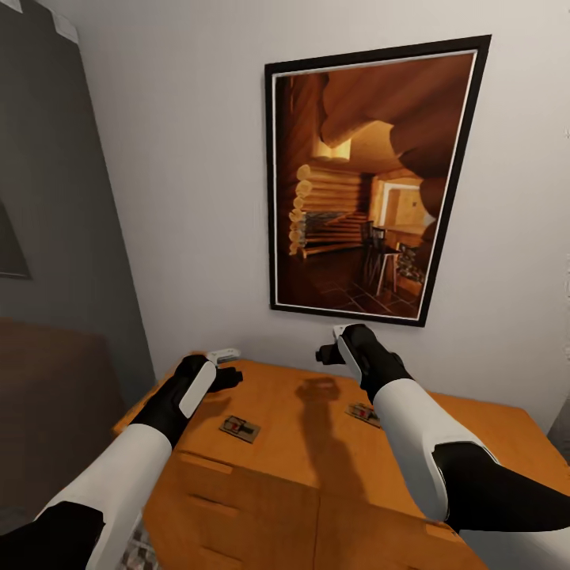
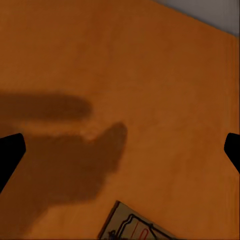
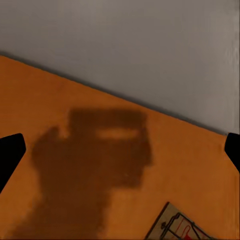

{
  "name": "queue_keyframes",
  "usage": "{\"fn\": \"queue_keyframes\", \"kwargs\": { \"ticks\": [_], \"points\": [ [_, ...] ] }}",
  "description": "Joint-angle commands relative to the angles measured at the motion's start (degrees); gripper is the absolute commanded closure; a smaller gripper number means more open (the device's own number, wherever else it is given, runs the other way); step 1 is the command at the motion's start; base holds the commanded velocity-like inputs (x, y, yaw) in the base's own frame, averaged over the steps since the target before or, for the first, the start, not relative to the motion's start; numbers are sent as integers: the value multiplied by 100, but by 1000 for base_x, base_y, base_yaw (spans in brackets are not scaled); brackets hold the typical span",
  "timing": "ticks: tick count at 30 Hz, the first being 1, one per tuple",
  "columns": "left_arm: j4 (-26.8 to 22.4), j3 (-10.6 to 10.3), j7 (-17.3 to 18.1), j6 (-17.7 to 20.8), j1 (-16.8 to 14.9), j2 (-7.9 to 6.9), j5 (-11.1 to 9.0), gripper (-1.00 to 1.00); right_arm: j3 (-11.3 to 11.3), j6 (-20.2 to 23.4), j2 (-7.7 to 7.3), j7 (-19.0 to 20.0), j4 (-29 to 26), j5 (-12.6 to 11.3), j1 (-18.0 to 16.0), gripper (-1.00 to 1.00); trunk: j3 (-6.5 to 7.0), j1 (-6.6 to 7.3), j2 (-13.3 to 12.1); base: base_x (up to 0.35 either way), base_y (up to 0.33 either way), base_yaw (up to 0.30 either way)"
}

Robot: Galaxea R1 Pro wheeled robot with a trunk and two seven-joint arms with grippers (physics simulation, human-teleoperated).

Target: Take the four mousetraps from the cabinet in the bathroom and place them on the bathroom floor. Make sure all four end up on the same floor surface, and ensure that at least two of them are either under or directly next to the same bathroom sink.

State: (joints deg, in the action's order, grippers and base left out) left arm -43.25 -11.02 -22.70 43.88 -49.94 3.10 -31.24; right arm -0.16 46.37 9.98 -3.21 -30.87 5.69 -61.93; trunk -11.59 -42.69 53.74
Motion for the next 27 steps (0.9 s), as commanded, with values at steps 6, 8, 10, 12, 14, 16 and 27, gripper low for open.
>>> {"fn": "queue_keyframes", "kwargs": {
  "ticks": [6, 8, 10, 12, 14, 16, 27],
  "points": [
    [-5, -14, -58, 7, -3, -3, -59, -100, -2, 30, 2, 17, -7, 55, -3, -100, -9, -1, 6, 0, -259, 3],
    [-6, -14, -58, 7, -4, -3, -59, -100, -2, 28, 2, 14, -9, 55, -3, -100, -9, -1, 6, 0, -277, 1],
    [-7, -14, -55, 7, -5, -3, -58, -100, -2, 27, 2, 11, -8, 55, -3, -100, -9, -1, 6, 0, -280, 1],
    [-8, -14, -55, 7, -6, -3, -58, -100, -2, 24, 2, 5, -7, 55, -3, -100, -9, -1, 6, 0, -282, 0],
    [-8, -14, -53, 7, -5, -3, -57, -100, -2, 23, 2, 1, -7, 55, -3, -100, -9, -1, 6, 0, -283, 0],
    [-8, -14, -54, 7, -6, -3, -57, -100, -2, 23, 2, -2, -7, 55, -3, -100, -9, -1, 6, 0, -274, 0],
    [-8, -14, -55, 6, -6, -3, -57, -100, -2, 21, 2, -5, -7, 55, -3, -100, -9, -1, 6, 0, -72, 0]
  ]
}}
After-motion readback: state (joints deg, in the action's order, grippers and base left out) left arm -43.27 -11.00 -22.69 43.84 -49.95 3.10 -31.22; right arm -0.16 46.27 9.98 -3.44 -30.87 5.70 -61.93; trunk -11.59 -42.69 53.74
